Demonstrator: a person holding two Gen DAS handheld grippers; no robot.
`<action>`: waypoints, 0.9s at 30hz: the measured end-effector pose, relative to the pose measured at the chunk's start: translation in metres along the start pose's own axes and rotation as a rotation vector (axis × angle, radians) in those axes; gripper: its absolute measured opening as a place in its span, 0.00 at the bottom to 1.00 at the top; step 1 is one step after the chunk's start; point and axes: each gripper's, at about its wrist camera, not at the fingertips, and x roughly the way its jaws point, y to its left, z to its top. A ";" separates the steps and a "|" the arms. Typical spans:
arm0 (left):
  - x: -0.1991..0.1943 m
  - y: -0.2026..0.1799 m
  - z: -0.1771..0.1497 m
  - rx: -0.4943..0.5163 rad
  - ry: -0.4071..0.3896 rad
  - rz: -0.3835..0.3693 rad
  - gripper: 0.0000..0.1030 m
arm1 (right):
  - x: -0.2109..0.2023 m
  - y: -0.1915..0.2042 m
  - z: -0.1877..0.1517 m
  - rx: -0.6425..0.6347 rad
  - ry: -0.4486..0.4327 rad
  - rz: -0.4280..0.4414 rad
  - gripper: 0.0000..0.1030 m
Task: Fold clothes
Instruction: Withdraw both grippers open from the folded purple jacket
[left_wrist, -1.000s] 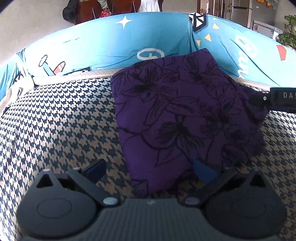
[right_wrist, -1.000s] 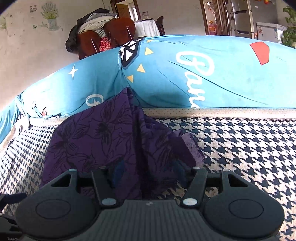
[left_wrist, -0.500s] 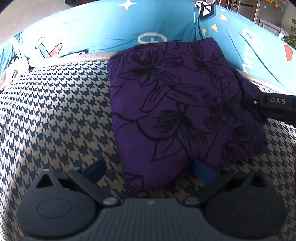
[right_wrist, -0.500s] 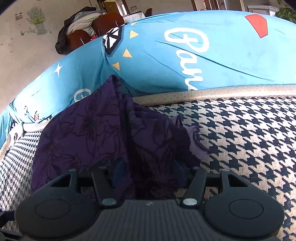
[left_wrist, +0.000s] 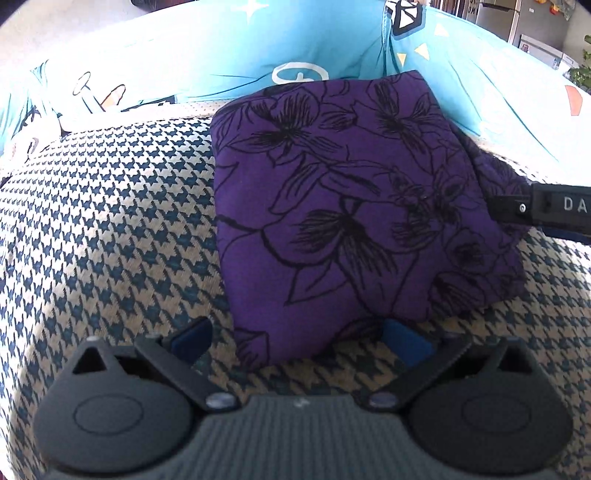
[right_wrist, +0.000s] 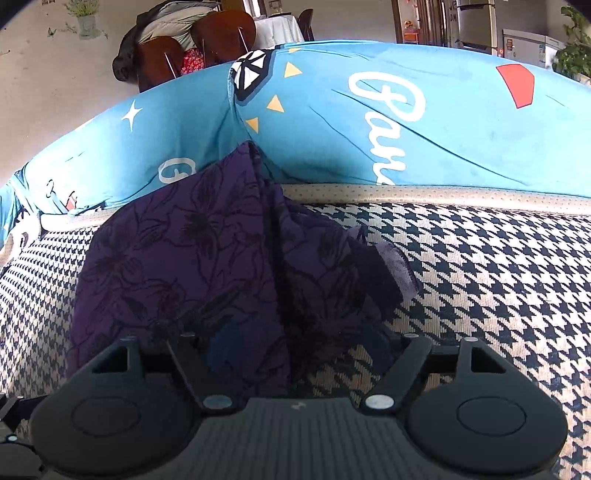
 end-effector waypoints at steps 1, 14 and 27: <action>-0.003 0.000 -0.002 -0.003 -0.004 -0.001 1.00 | -0.004 0.003 0.000 -0.009 0.000 0.002 0.77; -0.031 -0.003 -0.015 -0.015 -0.058 0.022 1.00 | -0.059 0.011 -0.015 -0.009 -0.047 -0.035 1.00; -0.051 -0.016 -0.035 -0.015 -0.062 0.026 1.00 | -0.080 0.000 -0.035 0.046 -0.036 -0.037 1.00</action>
